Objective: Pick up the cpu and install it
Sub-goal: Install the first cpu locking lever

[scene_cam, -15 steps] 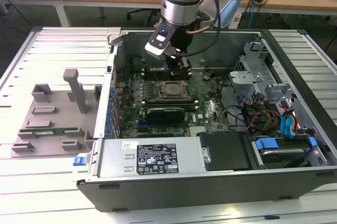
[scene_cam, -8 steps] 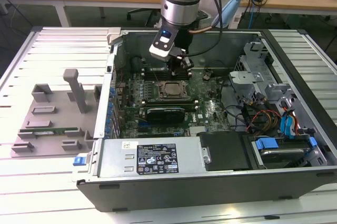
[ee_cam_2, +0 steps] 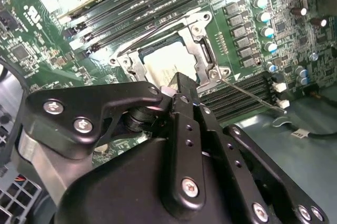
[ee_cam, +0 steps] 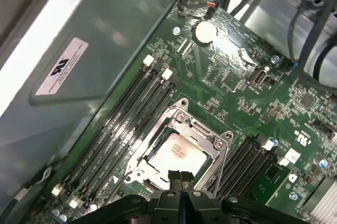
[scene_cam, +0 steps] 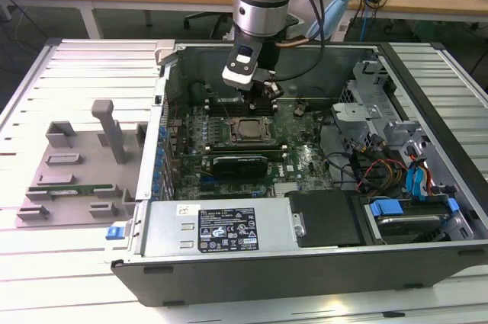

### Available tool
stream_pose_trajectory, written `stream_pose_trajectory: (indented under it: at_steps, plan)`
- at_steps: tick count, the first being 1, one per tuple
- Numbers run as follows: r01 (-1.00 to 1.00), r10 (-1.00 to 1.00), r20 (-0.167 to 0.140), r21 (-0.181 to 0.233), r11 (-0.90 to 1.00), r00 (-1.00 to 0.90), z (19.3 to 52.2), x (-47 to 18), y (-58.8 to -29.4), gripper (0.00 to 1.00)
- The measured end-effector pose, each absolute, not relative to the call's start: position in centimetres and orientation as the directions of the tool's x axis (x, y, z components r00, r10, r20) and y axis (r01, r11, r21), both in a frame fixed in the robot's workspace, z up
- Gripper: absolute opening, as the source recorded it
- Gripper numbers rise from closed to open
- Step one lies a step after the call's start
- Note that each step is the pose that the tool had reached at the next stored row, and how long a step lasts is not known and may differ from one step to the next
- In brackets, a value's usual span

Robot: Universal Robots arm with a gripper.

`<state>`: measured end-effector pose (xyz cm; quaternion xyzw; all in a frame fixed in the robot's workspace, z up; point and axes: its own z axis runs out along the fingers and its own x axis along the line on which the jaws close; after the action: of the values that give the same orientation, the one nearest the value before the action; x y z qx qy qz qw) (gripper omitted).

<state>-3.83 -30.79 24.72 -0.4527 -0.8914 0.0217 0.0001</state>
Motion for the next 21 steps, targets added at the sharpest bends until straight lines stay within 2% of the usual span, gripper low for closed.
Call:
stream_pose_trajectory:
  at_steps: [21]
  plan:
    - [0.633,0.633,-0.02,-0.039,0.773,-0.774,24.72,-3.83,-30.79,0.11]
